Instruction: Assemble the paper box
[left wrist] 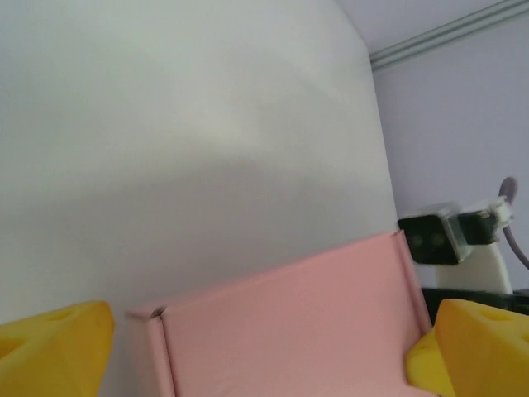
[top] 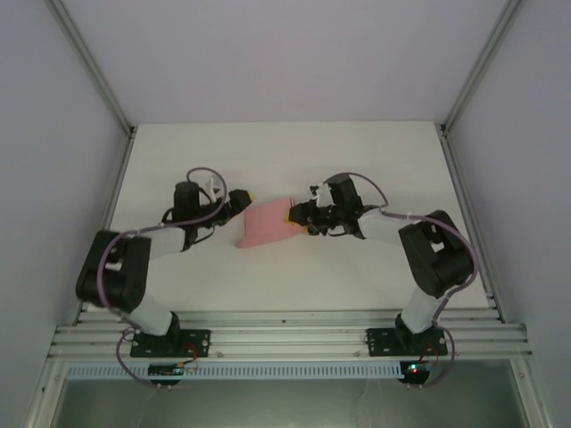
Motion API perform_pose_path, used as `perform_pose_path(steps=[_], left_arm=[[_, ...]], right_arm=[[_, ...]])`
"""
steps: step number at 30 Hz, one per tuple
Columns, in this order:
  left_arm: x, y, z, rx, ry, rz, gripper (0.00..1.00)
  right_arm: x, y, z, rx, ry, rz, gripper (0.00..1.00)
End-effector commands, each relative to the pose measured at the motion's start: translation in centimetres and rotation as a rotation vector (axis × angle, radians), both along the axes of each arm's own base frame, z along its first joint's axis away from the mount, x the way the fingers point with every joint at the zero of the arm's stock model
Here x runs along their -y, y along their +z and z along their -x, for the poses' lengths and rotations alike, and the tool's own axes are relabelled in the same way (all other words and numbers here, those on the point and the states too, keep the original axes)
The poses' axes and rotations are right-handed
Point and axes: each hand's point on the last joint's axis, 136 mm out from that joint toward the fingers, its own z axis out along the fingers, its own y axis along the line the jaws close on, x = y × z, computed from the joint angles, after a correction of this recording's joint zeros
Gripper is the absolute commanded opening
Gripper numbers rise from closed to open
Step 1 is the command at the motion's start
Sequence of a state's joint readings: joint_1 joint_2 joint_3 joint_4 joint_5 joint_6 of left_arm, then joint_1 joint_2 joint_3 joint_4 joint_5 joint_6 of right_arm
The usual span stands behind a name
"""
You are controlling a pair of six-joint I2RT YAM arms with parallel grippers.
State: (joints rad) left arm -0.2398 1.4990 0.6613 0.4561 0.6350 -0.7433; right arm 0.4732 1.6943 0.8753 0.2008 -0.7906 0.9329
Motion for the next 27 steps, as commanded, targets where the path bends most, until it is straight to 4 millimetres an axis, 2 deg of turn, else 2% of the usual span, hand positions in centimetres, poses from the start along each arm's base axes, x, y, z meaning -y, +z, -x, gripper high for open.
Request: perform_pose_path(steps=[1, 4, 6, 9, 13, 16, 21, 24, 27], left_arm=[[-0.1, 2.9, 2.6, 0.207, -0.117, -0.367, 1.0], [2.2, 6.0, 6.6, 0.435, -0.302, -0.529, 1.0], [3.8, 7.1, 9.4, 0.561, -0.408, -0.586, 1.0], [6.0, 7.7, 12.6, 0.695, -0.525, -0.648, 1.0], [7.8, 6.6, 14.4, 0.757, -0.623, -0.769, 1.0], [8.7, 5.0, 14.9, 0.741, -0.702, -0.853, 1.0], [10.4, 1.7, 15.3, 0.7, -0.828, -0.936, 1.0], [10.3, 0.2, 13.8, 0.68, -0.801, -1.038, 1.0], [10.2, -0.2, 12.4, 0.695, -0.753, -1.099, 1.0]], right_arm=[[2.4, 0.8, 1.6, -0.192, -0.021, 0.065, 0.38], [4.6, 1.3, 2.7, -0.368, -0.044, 0.115, 0.39], [5.7, 2.0, 3.3, -0.486, -0.053, 0.092, 0.4], [6.5, 3.0, 4.1, -0.622, -0.06, 0.029, 0.44], [7.6, 4.2, 4.9, -0.729, -0.054, 0.0, 0.44], [8.4, 4.8, 5.1, -0.762, -0.054, 0.001, 0.41], [9.1, 4.6, 5.0, -0.806, -0.072, 0.004, 0.43], [9.0, 4.6, 5.1, -0.821, -0.07, -0.01, 0.44], [9.0, 4.7, 5.3, -0.834, -0.065, -0.01, 0.45]])
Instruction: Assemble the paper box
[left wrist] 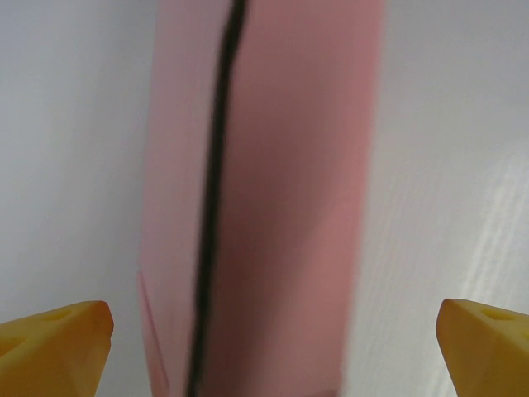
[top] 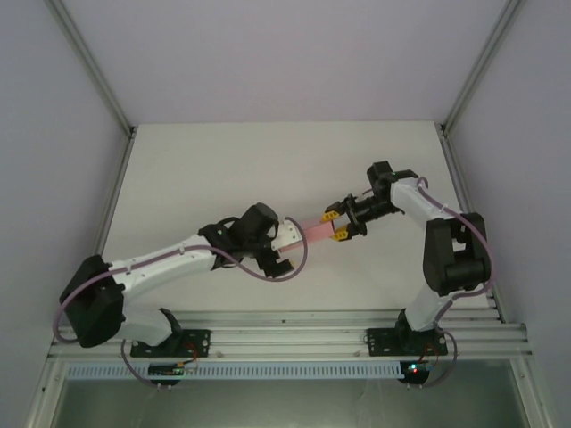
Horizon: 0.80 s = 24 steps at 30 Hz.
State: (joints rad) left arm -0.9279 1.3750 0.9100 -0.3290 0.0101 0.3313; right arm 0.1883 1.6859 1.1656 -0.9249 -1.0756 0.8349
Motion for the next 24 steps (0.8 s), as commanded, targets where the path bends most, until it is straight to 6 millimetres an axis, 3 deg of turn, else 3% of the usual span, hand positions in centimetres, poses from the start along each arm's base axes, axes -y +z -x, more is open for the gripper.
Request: perform_pose_path(steps=[1, 9, 15, 18, 22, 23, 24], left_arm=[[-0.1, 0.9, -2.1, 0.114, 0.029, -0.047, 1.0], [1.5, 1.8, -2.1, 0.156, -0.021, 0.045, 0.77], [2.0, 1.8, -2.1, 0.168, -0.043, 0.065, 0.51], [1.7, 1.7, -2.1, 0.169, -0.047, 0.054, 0.42], [1.3, 1.8, -1.9, 0.134, -0.055, 0.073, 0.38], [1.2, 1.7, -1.9, 0.12, -0.059, 0.074, 0.37], [0.9, 1.6, -1.9, 0.105, -0.059, 0.071, 0.37]], right_arm=[[-0.2, 0.9, 0.8, -0.06, 0.01, -0.042, 0.45], [-0.5, 0.6, 1.0, -0.085, 0.014, -0.057, 0.47], [-1.0, 0.9, 1.0, -0.08, 0.024, -0.071, 0.5], [-0.7, 0.8, 0.8, -0.056, 0.024, -0.058, 0.57], [0.0, 0.4, -0.1, 0.032, 0.018, -0.006, 0.7], [0.3, 0.2, -0.5, 0.061, 0.011, 0.012, 0.75], [0.8, 0.1, -1.0, 0.094, 0.0, 0.031, 0.87]])
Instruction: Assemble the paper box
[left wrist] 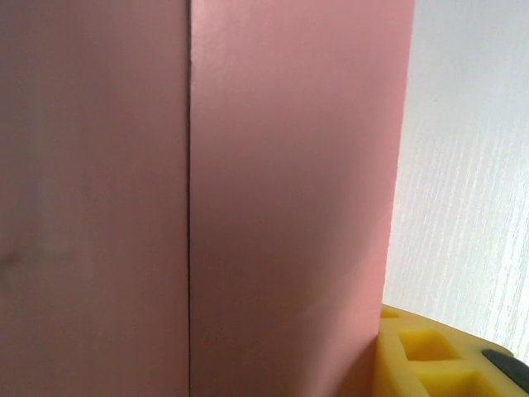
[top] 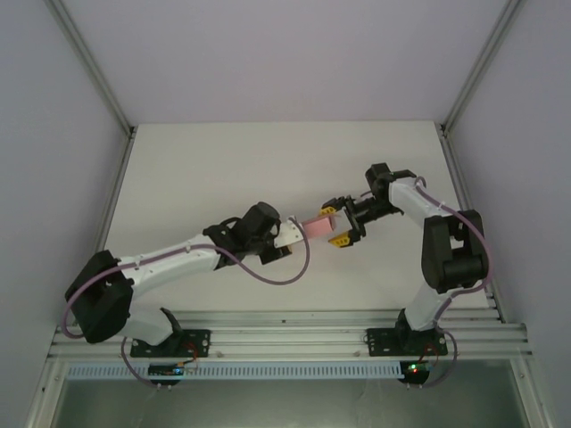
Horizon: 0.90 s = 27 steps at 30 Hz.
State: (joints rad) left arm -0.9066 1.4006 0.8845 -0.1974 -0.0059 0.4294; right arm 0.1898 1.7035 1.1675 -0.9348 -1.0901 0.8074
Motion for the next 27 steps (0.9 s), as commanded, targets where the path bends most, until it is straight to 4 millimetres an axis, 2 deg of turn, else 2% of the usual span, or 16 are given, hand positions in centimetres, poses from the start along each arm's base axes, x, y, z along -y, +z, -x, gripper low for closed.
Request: perform_pose_path(steps=[1, 3, 5, 7, 9, 10, 12, 14, 16, 20, 24, 26, 27], left_arm=[[-0.2, 1.3, 0.1, -0.027, -0.021, 0.042, 0.36], [-0.9, 0.8, 0.3, -0.073, -0.02, 0.015, 0.36], [-1.8, 0.2, 0.7, -0.134, -0.021, -0.026, 0.36], [-3.0, -0.8, 1.6, -0.216, -0.021, -0.095, 0.36], [-4.0, -1.4, 3.1, -0.323, -0.043, -0.153, 0.37], [-4.4, -1.5, 3.6, -0.365, -0.048, -0.171, 0.36], [-4.7, -1.2, 3.2, -0.393, -0.024, -0.177, 0.34], [-4.9, -0.8, 2.9, -0.443, -0.007, -0.157, 0.35], [-4.9, -0.6, 2.8, -0.488, 0.001, -0.144, 0.37], [-5.6, -1.6, 2.7, -0.514, 0.026, -0.199, 0.37], [-5.7, -2.5, 2.6, -0.53, 0.028, -0.23, 0.37], [-5.6, -2.6, 2.5, -0.533, 0.027, -0.23, 0.37], [-5.6, -2.7, 2.4, -0.535, 0.025, -0.226, 0.36]], right_arm=[[1.6, 0.3, -1.9, 0.15, -0.036, 0.068, 0.99], [3.3, 0.6, -4.3, 0.315, -0.083, 0.116, 1.0], [6.3, 1.5, -8.3, 0.602, -0.154, 0.214, 1.0], [9.7, 1.6, -9.8, 0.791, -0.219, 0.376, 1.0], [10.5, 3.0, -10.6, 0.999, -0.231, 0.41, 1.0], [10.0, 4.0, -10.6, 1.09, -0.228, 0.365, 1.0], [8.9, 5.5, -10.2, 1.213, -0.18, 0.276, 1.0], [8.1, 5.7, -9.7, 1.316, -0.055, 0.262, 1.0], [6.9, 5.1, -8.7, 1.365, 0.08, 0.253, 1.0], [2.4, 5.5, -5.9, 1.541, 0.317, 0.135, 1.0], [-0.9, 4.6, -4.9, 1.614, 0.481, 0.184, 1.0], [-2.1, 4.1, -4.0, 1.625, 0.591, 0.181, 0.96], [-2.5, 3.7, -3.9, 1.612, 0.629, 0.195, 0.91]])
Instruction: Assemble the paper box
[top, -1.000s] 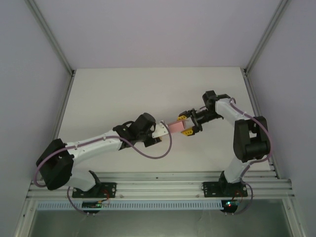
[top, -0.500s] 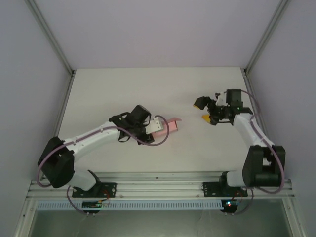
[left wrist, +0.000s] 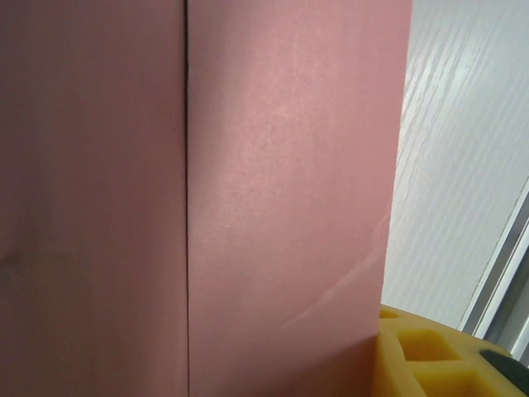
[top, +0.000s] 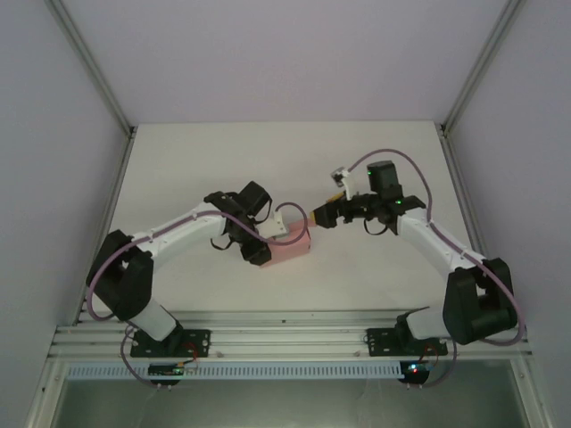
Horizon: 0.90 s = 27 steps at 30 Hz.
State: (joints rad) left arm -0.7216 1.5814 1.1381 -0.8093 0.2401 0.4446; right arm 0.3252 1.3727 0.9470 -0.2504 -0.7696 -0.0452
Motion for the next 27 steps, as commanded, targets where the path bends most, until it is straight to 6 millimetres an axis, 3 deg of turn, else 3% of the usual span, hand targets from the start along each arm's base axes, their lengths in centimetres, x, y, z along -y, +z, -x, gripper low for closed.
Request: perform_pose_path(steps=[1, 8, 13, 15, 19, 22, 27], left_arm=[[0.6, 1.0, 0.0, -0.019, -0.015, 0.027, 0.37], [0.7, 1.0, 0.0, -0.026, -0.025, 0.038, 0.36], [0.8, 0.8, -0.1, -0.036, -0.023, 0.03, 0.37], [0.8, 0.6, -0.2, -0.042, -0.019, 0.022, 0.37], [0.9, 0.3, -0.3, -0.059, -0.012, 0.008, 0.37], [1.0, 0.2, -0.5, -0.055, -0.01, 0.007, 0.36], [1.0, 0.2, -0.7, -0.051, -0.007, 0.004, 0.36]], right_arm=[[-0.6, -0.8, 0.1, 0.081, 0.08, 0.149, 0.87], [-1.4, -3.4, 1.2, 0.034, 0.153, 0.26, 0.7], [-1.9, -4.6, 2.2, 0.005, 0.215, 0.319, 0.44], [-2.0, -4.7, 2.2, -0.004, 0.217, 0.327, 0.38], [-2.1, -4.7, 2.3, -0.001, 0.207, 0.347, 0.37], [-1.8, -4.9, 2.1, 0.008, 0.193, 0.381, 0.21], [-1.5, -5.1, 2.5, -0.042, 0.173, 0.402, 0.05]])
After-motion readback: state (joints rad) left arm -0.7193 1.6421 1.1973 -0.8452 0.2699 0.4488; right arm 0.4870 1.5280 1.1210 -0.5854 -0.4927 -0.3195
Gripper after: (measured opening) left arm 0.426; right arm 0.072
